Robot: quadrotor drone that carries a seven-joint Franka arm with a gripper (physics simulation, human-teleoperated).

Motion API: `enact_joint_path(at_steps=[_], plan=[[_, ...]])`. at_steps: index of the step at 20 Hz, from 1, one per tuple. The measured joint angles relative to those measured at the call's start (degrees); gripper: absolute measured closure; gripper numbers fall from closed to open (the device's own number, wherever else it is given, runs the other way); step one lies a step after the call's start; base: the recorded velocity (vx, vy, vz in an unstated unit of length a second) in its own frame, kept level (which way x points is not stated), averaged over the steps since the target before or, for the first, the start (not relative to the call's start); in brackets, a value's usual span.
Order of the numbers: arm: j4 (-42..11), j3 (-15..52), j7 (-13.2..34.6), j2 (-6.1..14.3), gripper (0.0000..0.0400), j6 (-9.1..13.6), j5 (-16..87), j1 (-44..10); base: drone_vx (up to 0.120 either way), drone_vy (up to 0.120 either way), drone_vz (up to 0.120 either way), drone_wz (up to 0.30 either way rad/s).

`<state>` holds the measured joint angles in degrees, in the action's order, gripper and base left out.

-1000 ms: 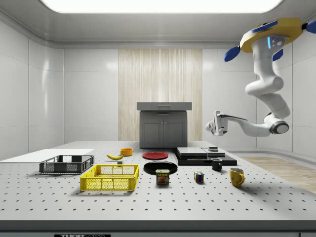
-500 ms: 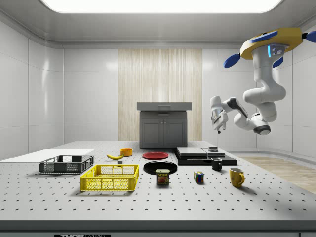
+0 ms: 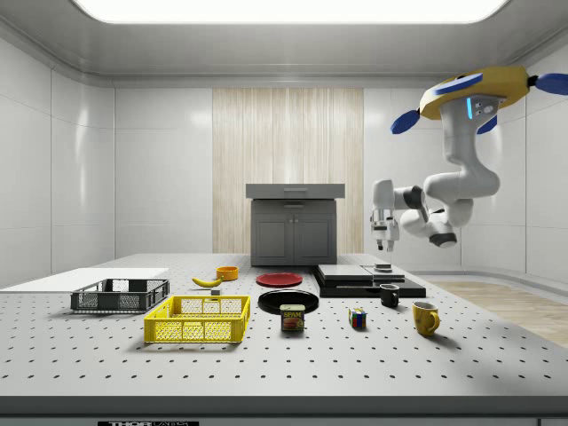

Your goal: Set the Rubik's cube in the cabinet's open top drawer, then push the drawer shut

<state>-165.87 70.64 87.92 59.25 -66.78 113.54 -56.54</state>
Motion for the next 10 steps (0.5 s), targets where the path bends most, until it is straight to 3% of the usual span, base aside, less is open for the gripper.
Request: enact_joint_path(at_steps=[10], plan=[[0.01,2.02,2.54,3.52,0.0,-1.29,-0.6,-3.37,0.12,0.0,-0.12,0.0]])
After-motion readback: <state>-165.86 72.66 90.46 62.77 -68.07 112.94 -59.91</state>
